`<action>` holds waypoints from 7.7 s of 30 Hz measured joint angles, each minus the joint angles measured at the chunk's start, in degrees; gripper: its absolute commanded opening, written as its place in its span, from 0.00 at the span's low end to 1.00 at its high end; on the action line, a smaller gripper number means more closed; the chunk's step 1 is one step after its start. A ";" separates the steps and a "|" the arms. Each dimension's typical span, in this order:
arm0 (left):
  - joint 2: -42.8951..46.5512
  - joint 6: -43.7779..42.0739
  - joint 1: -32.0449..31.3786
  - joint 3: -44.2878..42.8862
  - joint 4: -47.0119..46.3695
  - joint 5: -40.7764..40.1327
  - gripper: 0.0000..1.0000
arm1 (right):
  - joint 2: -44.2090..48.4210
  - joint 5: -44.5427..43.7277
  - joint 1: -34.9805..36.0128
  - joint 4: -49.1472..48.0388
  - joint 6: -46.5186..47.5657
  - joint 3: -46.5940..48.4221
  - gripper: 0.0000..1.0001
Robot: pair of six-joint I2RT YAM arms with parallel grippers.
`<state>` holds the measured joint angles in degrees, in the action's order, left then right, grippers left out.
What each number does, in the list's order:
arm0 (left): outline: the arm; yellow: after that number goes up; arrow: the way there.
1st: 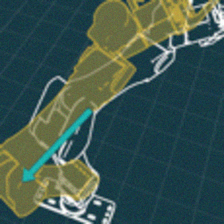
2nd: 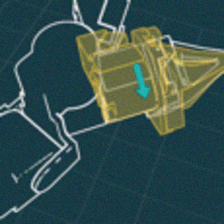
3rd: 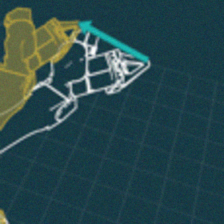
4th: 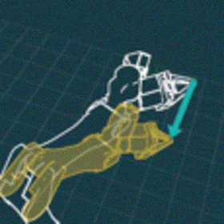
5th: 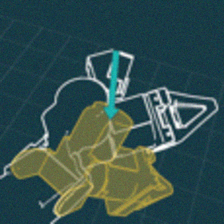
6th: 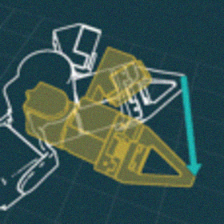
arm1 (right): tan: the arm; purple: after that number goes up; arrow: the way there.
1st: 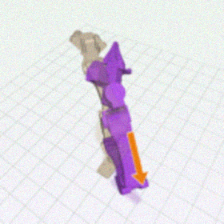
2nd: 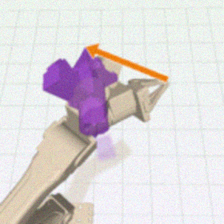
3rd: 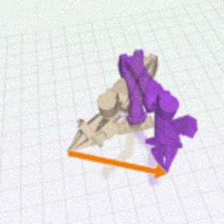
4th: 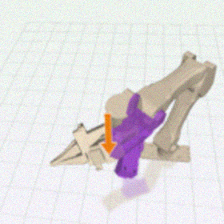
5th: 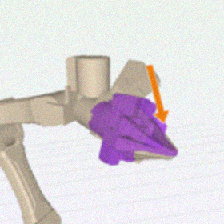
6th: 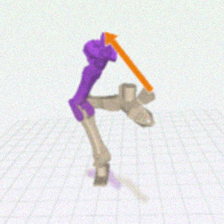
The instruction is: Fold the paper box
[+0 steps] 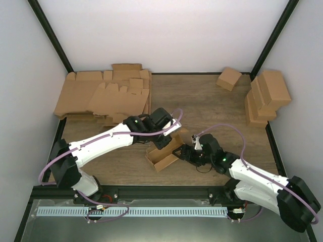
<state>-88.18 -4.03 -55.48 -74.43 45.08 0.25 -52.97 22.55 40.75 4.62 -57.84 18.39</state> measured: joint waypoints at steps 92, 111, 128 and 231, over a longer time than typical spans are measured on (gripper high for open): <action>16.81 29.53 9.49 21.05 -11.52 9.90 0.59 | -26.03 2.27 -10.62 9.38 41.88 25.07 0.43; 21.66 38.49 17.81 40.15 -16.72 15.54 0.26 | -34.62 5.44 -5.77 6.01 37.83 23.54 0.22; 21.66 33.66 17.75 40.26 -25.70 17.66 0.56 | -18.80 -9.07 -3.43 14.14 27.82 20.04 0.51; 31.15 40.09 19.21 42.18 -25.29 31.30 0.66 | -47.78 34.03 -19.58 -3.19 44.44 24.20 0.20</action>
<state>-57.04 36.05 -36.27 -32.25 19.79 31.55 -100.75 56.58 21.17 1.43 -13.41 42.59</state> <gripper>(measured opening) 0.662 0.203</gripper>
